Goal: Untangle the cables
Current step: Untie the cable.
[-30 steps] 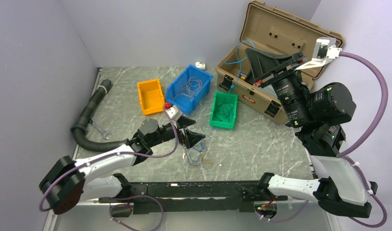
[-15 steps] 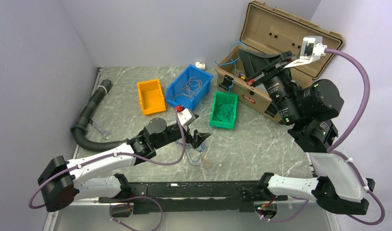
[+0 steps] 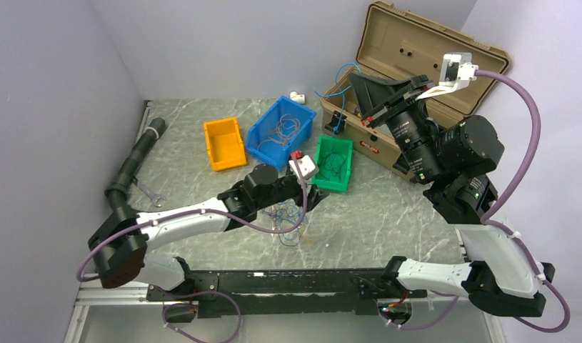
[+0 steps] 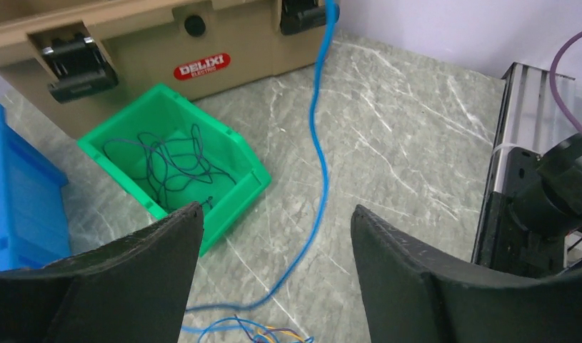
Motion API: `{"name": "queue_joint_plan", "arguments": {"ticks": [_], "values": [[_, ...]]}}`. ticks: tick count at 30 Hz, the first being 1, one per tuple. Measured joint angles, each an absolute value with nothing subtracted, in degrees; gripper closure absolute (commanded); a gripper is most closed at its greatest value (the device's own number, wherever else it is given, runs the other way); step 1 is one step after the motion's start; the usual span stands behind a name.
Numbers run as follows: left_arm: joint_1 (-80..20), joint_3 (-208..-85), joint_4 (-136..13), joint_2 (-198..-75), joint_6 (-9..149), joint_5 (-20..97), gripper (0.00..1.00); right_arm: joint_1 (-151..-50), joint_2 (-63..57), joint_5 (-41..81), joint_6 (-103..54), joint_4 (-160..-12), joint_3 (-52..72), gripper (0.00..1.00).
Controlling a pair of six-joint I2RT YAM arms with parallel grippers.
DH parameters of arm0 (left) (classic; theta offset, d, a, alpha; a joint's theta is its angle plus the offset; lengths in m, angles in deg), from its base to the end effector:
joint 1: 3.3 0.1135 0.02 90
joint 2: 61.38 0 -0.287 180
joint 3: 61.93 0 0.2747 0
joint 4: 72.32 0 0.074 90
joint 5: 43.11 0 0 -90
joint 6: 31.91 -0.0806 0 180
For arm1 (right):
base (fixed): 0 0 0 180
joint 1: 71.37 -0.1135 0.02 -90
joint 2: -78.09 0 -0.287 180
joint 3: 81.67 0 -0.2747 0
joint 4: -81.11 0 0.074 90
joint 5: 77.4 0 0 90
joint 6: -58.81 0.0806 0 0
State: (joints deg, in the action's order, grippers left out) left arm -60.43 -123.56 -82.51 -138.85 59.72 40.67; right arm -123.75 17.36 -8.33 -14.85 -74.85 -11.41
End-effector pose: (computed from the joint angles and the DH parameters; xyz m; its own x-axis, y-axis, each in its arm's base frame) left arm 0.1964 -0.3200 0.3035 -0.0788 0.0699 -0.9944 0.8916 0.4512 -0.0390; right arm 0.1420 0.1370 0.6342 0.0948 0.5534 -0.8275 -0.5927 0.6992 0.3998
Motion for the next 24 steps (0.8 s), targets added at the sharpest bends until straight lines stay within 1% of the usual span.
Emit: {"name": "queue_joint_plan", "arguments": {"ticks": [1,2,3,4,10,16,24], "values": [[-60.45,-123.98,-82.73,-140.07,59.67,40.70,0.60,-123.75,17.36,-8.33,-14.83,-74.85,-11.41,1.00],[-60.45,-124.15,-82.95,-141.08,59.87,40.76,0.83,-123.75,17.41,-8.33,-14.78,-74.85,-11.41,1.00],[-60.45,-124.17,-83.10,-141.93,60.07,40.81,0.98,-123.75,17.47,-8.33,-14.72,-74.85,-11.41,1.00],[-60.47,-124.17,-83.08,-142.59,60.26,41.13,1.00,-123.75,17.56,-8.33,-14.70,-74.85,-11.39,1.00],[-60.52,-122.14,-85.27,-141.69,61.75,43.84,1.00,-123.75,20.09,-8.85,-14.65,-75.44,-8.39,1.00],[-60.43,-121.35,-82.34,-135.96,64.90,45.53,1.00,-123.75,24.33,-11.15,-13.78,-75.83,0.02,1.00],[-60.38,-121.38,-76.15,-128.12,67.28,45.72,1.00,-123.75,26.80,-12.77,-11.46,-73.08,10.89,1.00]]}}
